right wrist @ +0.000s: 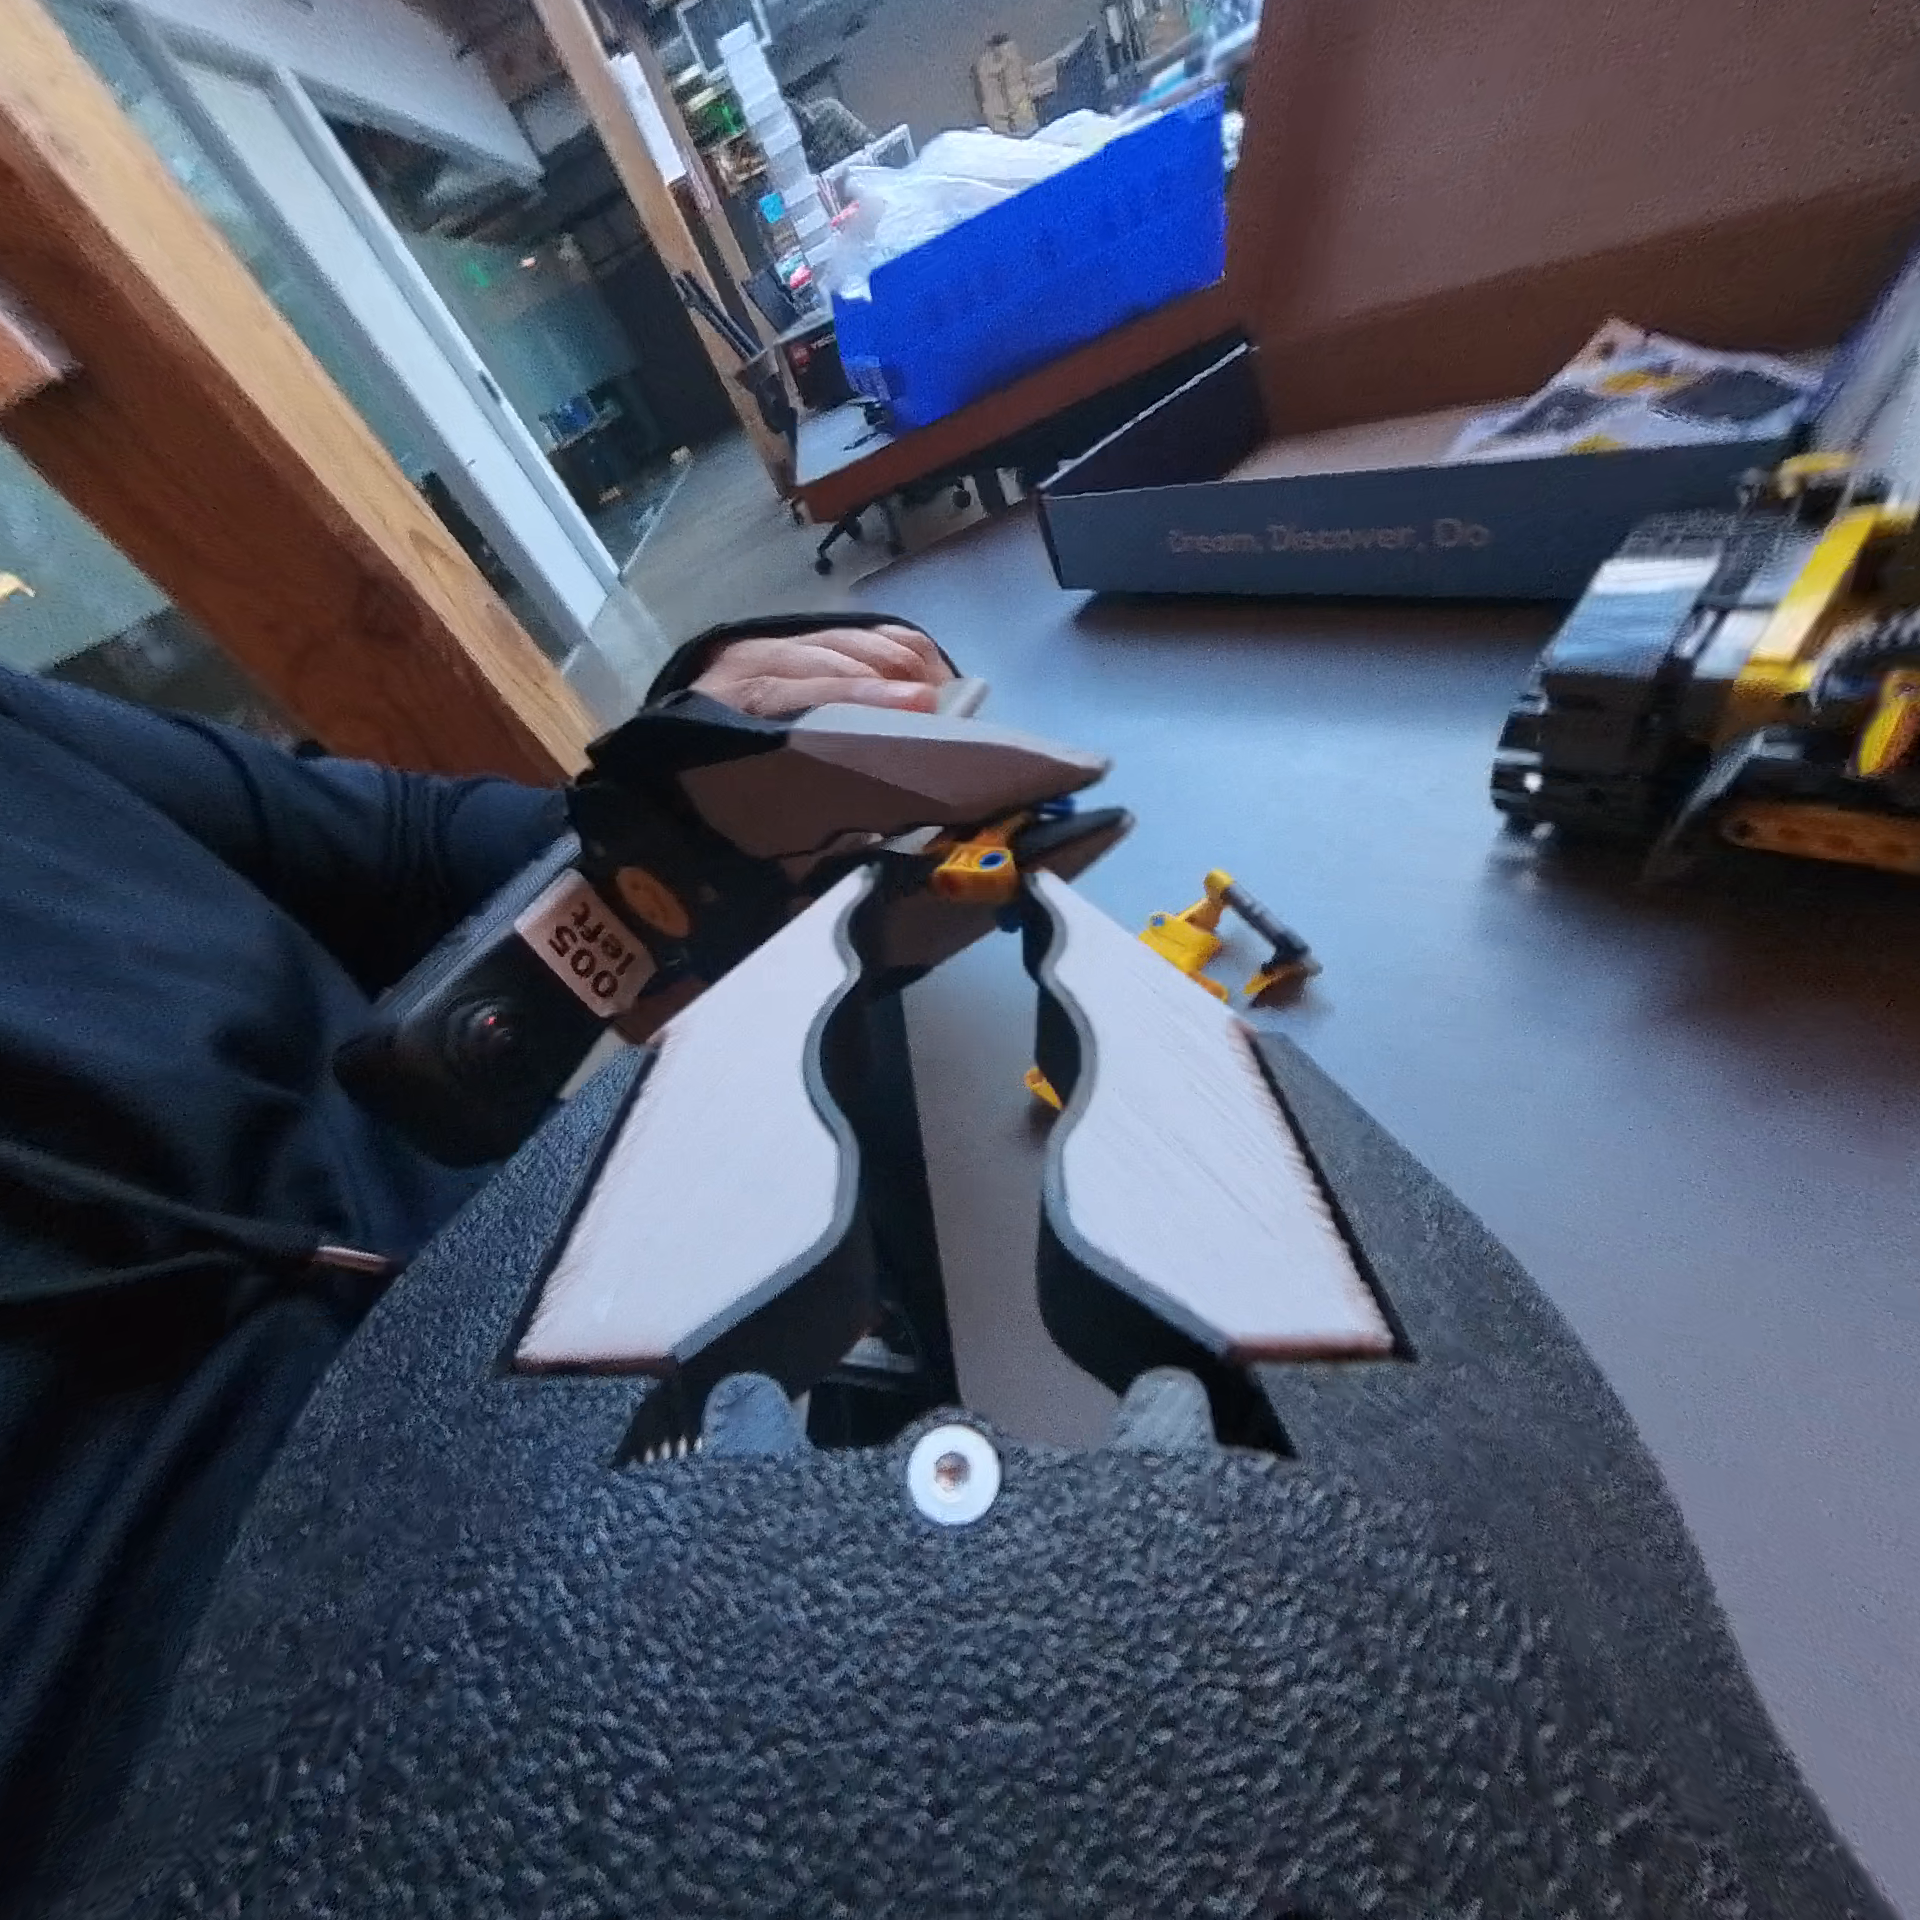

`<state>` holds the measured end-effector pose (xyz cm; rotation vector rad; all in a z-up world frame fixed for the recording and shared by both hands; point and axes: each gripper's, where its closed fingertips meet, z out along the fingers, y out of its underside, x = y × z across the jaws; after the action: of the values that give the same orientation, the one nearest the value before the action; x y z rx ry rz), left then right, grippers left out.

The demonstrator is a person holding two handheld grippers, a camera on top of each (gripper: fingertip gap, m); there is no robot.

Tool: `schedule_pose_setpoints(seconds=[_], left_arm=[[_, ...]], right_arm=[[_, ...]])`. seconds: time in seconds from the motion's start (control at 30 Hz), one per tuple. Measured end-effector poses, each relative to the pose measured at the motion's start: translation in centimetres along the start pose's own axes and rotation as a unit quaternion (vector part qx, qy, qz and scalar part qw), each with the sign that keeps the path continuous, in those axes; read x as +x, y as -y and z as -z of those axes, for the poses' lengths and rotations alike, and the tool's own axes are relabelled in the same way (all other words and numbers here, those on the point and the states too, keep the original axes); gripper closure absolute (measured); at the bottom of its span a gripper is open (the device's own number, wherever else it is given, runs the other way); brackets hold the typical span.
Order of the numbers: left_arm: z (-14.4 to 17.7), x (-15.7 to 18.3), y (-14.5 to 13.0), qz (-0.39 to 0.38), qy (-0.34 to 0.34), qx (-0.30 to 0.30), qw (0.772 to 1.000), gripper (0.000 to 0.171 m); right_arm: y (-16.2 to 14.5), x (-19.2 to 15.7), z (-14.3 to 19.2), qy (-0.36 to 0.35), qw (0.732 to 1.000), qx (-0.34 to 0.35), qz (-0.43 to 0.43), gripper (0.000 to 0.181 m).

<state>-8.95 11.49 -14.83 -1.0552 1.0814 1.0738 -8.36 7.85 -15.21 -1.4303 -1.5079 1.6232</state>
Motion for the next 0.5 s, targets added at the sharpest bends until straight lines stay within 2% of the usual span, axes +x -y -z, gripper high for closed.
schedule_pose_setpoints(seconds=[0.07, 0.13, 0.23, 0.33, 0.5], left_arm=[[0.1, 0.1, 0.2, 0.041, -0.017, 0.014, 0.999, 0.168], [0.2, 0.2, 0.4, 0.092, -0.042, 0.031, 0.994, 0.168], [0.5, -0.1, 1.1, 0.128, -0.055, 0.056, 0.989, 0.169], [0.3, 0.7, 1.0, 0.124, -0.075, 0.042, 0.989, 0.169], [0.9, 1.2, 1.5, 0.163, -0.127, 0.064, 0.976, 0.170]], right_arm=[[0.1, 0.3, 0.0, -0.044, 0.996, 0.000, 0.079, 0.167], [0.3, 0.0, 0.0, -0.079, 0.984, -0.008, 0.161, 0.167], [-0.1, -1.6, -0.5, -0.085, 0.962, -0.032, 0.257, 0.171], [-0.3, -0.9, -0.8, -0.129, 0.940, -0.066, 0.310, 0.173], [-0.7, -1.3, -0.8, -0.137, 0.915, -0.080, 0.372, 0.173]])
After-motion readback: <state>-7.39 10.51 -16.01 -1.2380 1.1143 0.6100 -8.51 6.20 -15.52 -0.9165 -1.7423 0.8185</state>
